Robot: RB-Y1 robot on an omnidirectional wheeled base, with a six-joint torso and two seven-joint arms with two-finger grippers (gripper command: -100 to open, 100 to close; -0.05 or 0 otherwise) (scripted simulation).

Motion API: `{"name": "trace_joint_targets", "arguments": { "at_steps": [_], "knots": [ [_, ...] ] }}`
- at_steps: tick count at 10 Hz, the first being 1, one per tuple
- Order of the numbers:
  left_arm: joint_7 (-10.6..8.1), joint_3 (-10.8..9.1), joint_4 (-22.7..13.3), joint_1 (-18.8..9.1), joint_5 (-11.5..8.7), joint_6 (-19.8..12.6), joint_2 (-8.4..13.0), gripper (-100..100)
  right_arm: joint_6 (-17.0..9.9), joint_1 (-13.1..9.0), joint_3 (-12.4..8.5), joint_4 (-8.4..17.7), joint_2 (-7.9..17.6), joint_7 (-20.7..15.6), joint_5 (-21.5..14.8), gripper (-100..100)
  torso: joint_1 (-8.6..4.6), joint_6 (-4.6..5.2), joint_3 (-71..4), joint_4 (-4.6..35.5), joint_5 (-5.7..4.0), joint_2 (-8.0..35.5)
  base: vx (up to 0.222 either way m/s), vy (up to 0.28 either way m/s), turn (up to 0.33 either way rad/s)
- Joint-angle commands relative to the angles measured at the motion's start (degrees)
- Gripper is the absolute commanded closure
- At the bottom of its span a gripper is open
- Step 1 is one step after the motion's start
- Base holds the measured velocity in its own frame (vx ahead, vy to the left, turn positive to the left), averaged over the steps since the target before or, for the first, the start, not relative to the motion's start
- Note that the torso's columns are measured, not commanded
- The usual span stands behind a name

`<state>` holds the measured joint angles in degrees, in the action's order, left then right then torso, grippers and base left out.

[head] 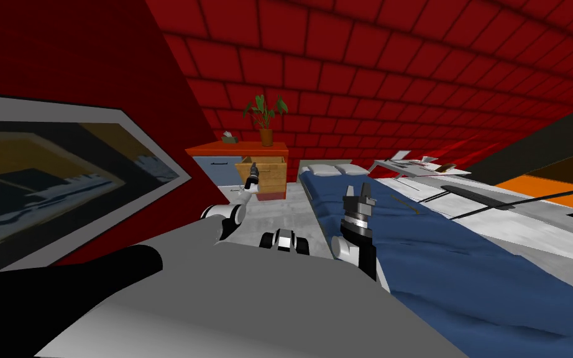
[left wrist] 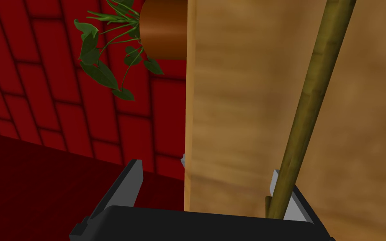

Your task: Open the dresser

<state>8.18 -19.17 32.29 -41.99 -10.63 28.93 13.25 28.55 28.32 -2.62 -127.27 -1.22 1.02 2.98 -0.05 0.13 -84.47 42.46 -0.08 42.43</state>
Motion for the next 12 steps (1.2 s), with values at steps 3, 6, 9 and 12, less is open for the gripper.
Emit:
{"name": "trace_joint_targets", "arguments": {
  "at_steps": [3,6,9,12],
  "knots": [
    [7.39,-6.41,-2.51,-4.74,-0.44,-0.63,-3.15,-100,0.00,0.00,0.00,0.00,-0.01,0.00,0.00,0,-0.10,-0.17,0.07,0.06,-0.05,0.10,-0.086,0.099,-0.126],
    [11.73,-9.29,-3.45,-6.48,-0.63,-0.96,-4.44,-100,0.00,0.00,0.00,0.00,0.00,0.00,0.00,0,-0.21,0.08,0.10,0.11,-0.08,0.16,-0.081,0.089,-0.113],
    [10.70,-8.86,-5.17,-6.25,-0.62,-0.52,-3.98,0,0.00,0.02,0.01,0.00,-0.01,0.00,0.00,0,-0.21,-0.15,-0.03,0.01,-0.08,-0.05,-0.011,0.013,-0.009],
    [10.70,-8.89,-5.30,-6.06,-0.63,-0.61,-4.01,0,0.00,0.02,0.01,0.00,-0.01,0.00,0.00,0,0.00,-0.11,-0.05,-0.09,0.04,-0.07,0.000,0.000,0.000]
  ]
}}
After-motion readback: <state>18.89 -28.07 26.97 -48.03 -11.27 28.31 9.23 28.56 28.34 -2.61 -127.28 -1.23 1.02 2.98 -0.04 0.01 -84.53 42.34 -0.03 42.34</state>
